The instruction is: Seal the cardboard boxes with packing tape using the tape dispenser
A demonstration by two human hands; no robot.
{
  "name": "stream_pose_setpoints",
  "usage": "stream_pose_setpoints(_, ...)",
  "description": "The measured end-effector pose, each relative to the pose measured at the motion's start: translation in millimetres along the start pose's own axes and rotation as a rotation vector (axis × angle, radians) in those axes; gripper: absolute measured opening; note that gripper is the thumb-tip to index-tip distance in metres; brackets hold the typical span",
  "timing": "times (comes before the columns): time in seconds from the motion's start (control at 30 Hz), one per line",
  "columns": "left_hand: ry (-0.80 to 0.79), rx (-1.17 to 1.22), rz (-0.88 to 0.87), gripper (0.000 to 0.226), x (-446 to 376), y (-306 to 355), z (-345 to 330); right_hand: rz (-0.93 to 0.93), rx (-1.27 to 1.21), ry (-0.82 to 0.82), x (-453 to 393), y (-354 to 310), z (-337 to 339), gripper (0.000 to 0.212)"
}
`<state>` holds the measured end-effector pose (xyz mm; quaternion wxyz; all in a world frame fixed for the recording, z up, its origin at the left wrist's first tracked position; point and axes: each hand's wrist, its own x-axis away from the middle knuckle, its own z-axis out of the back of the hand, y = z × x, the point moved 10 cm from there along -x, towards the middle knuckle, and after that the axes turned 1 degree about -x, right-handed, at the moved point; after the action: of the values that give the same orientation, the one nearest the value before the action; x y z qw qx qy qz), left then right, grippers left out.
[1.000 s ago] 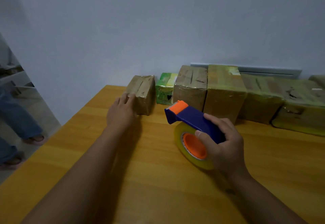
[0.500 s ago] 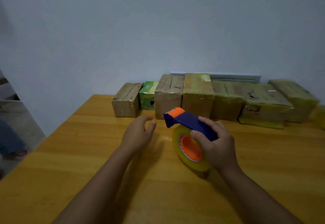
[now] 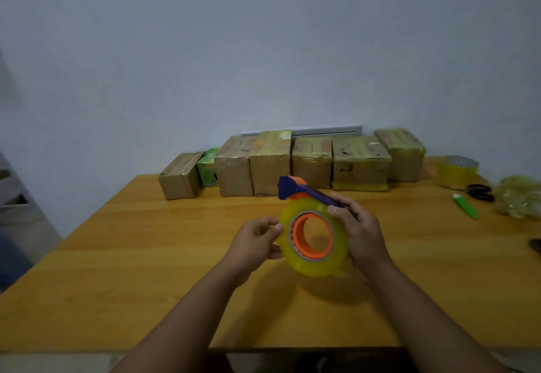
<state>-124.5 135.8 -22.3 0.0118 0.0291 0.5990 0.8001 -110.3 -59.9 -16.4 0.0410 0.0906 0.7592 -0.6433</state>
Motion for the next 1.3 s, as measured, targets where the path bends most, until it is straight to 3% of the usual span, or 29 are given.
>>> stream_pose_setpoints(0.07, 0.042, -0.036, -0.016, 0.016, 6, 6, -6, -0.045, -0.038, -0.085, 7, 3, 6, 0.036)
stream_pose_setpoints(0.23, 0.078, -0.042, -0.015, 0.02, 10, 4, -18, -0.151, -0.187, -0.243, 24, 8, 15, 0.032)
stream_pose_setpoints(0.37, 0.099, -0.004, -0.039, 0.021, 3, 1, -29, -0.073, -0.1, -0.247, 35, 0, 19, 0.031)
stream_pose_setpoints(0.47, 0.08, 0.032, -0.039, 0.026, -5, -2, -39, 0.056, 0.061, -0.229, 41, -16, 19, 0.032)
stream_pose_setpoints(0.6, 0.088, -0.061, -0.02, 0.028, -13, -13, -39, 0.258, 0.458, -0.206, 36, -42, 21, 0.039)
stream_pose_setpoints(0.77, 0.16, -0.246, -0.061, 0.025, -19, -17, -17, 0.233, 1.141, -0.167, 11, -16, 27, 0.055)
stream_pose_setpoints(0.87, 0.182, -0.391, -0.134, 0.026, -22, -11, -9, 0.203, 1.398, -0.138, 8, 9, 25, 0.051)
stream_pose_setpoints(1.13, 0.168, -0.589, -0.194, 0.028, -28, -21, -6, 0.253, 1.523, -0.066, 10, 35, 22, 0.045)
stream_pose_setpoints(1.3, 0.144, -0.669, -0.207, 0.029, -23, -19, -4, 0.073, 1.536, -0.222, 6, 29, 21, 0.039)
